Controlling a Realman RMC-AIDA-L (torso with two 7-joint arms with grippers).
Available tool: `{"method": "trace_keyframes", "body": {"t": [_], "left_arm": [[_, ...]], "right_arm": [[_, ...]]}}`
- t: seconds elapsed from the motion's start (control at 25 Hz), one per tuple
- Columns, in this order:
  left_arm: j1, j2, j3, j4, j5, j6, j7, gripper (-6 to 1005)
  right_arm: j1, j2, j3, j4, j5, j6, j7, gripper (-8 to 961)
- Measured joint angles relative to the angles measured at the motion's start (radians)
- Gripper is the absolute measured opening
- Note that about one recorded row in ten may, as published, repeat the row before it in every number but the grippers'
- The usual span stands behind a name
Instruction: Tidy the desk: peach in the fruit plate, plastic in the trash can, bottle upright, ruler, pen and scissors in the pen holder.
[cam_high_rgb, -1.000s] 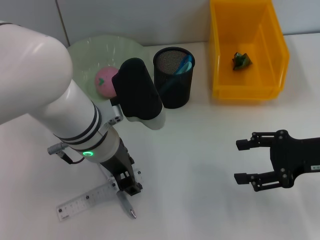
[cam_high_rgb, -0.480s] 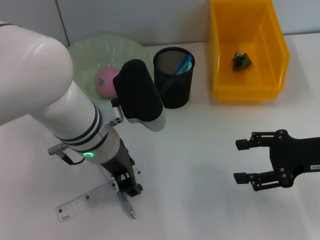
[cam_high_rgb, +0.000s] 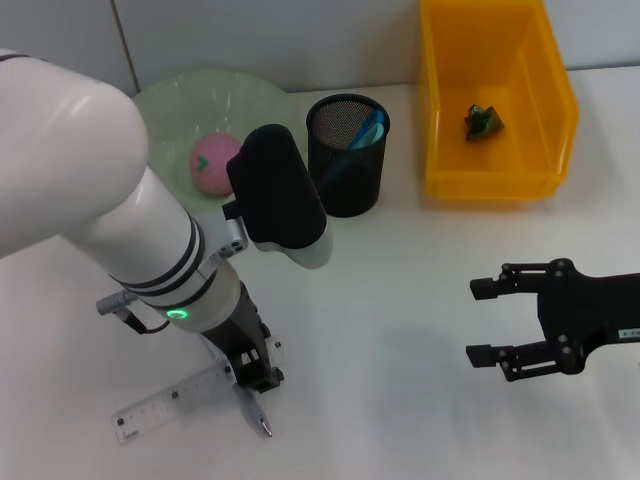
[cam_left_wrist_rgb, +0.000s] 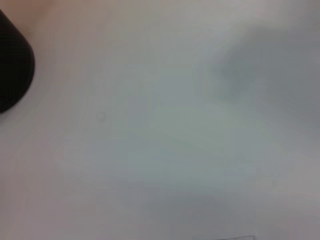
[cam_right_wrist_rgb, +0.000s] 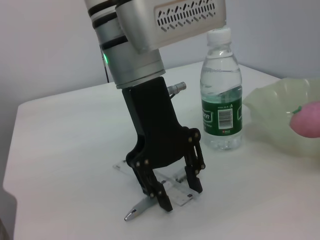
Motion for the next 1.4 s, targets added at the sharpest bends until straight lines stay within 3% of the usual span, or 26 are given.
{"method": "trace_keyframes", "body": {"t": [0.16, 0.6, 0.96, 1.0, 1.04, 1.12, 1.16, 1.4], "left_arm": [[-0.001, 0.000, 0.001, -0.010, 0.002, -0.006, 0.000, 592], [0.005, 0.000, -0.020, 0.030, -0.003, 0.018, -0.008, 388], [0.057, 0.005, -0.123, 0.171, -0.041, 0.061, -0.004, 392], [0.097, 0.008, -0.226, 0.251, -0.119, 0.068, 0.002, 393], [0.110, 0.008, -0.267, 0.274, -0.161, 0.067, 0.004, 394], [0.117, 0.009, -0.285, 0.284, -0.178, 0.067, 0.005, 396], [0.158, 0.009, -0.370, 0.326, -0.296, 0.066, 0.038, 397], [0.233, 0.009, -0.525, 0.312, -0.610, 0.053, 0.170, 402]], "right_arm": [[0.001, 0.000, -0.001, 0.000, 0.000, 0.003, 0.000, 769], [0.006, 0.000, -0.001, 0.003, 0.000, 0.003, 0.000, 763], [0.002, 0.000, 0.009, 0.008, 0.000, 0.006, 0.000, 758], [0.000, 0.000, 0.009, 0.008, 0.000, 0.009, 0.000, 757], [-0.001, 0.000, 0.009, 0.008, 0.000, 0.011, 0.000, 756], [-0.004, 0.000, 0.010, 0.009, 0.000, 0.014, 0.000, 755], [-0.005, 0.000, 0.011, 0.011, 0.000, 0.015, 0.000, 755], [-0.010, 0.000, 0.011, 0.013, 0.000, 0.019, 0.000, 751]]}}
